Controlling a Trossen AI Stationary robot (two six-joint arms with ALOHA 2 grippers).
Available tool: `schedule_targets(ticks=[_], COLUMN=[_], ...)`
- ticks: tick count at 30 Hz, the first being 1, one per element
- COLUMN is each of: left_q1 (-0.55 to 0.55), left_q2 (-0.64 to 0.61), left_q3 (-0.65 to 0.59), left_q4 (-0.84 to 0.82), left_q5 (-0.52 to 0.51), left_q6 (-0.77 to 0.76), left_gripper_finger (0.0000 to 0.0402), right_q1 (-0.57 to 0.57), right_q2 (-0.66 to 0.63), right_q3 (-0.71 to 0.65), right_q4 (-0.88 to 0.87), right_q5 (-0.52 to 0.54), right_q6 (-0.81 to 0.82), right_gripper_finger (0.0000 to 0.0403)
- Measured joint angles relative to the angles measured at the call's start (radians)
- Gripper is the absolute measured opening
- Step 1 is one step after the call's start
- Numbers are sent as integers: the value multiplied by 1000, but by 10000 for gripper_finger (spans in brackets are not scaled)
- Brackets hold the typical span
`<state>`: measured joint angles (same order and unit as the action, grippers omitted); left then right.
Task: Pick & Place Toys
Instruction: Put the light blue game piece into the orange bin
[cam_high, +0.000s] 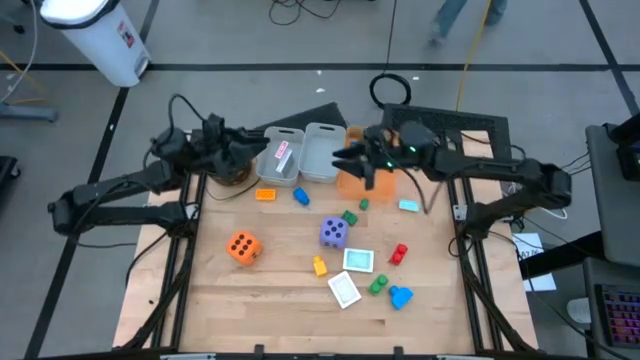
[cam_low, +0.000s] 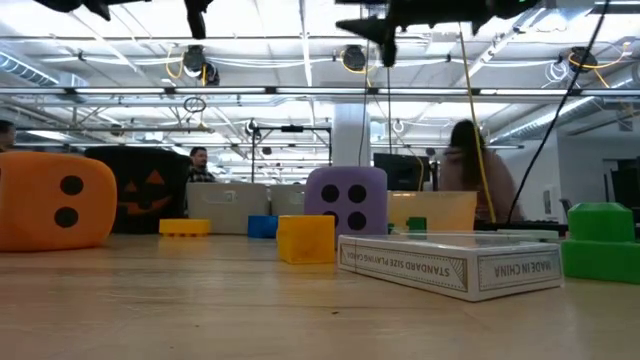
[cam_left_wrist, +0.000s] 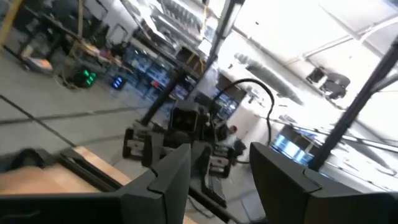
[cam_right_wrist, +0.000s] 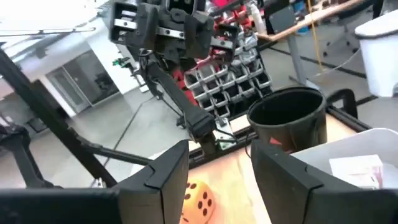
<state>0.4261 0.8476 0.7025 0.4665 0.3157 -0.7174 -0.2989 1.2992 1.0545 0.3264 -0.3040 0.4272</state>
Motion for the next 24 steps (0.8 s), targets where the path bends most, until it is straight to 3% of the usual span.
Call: schedule_targets(ticks=[5, 8, 12, 17, 24], left_q1=[-72, -111, -144, -171, -172], left_q2=[19, 60, 119, 190, 236], left_q3=[0, 0, 0, 0, 0], left_q4=[15, 14, 82, 199, 243], left_q5=[-39, -101, -95, -81, -81], left_q6=[5, -7, -16, -16, -26], left_gripper_finger=[170, 170, 170, 170, 170], right_q1=[68, 107, 166, 246, 262], right_q2=[-135, -191, -244, -244, -241], right_q3=[-82, -93, -37, 97, 147], right_q4=[-18, -113, -475, -1006, -1407], right_q5=[117, 164, 236, 401, 461], right_q6=[-98, -168, -294, -420, -364], right_gripper_finger=[164, 163, 160, 160, 161])
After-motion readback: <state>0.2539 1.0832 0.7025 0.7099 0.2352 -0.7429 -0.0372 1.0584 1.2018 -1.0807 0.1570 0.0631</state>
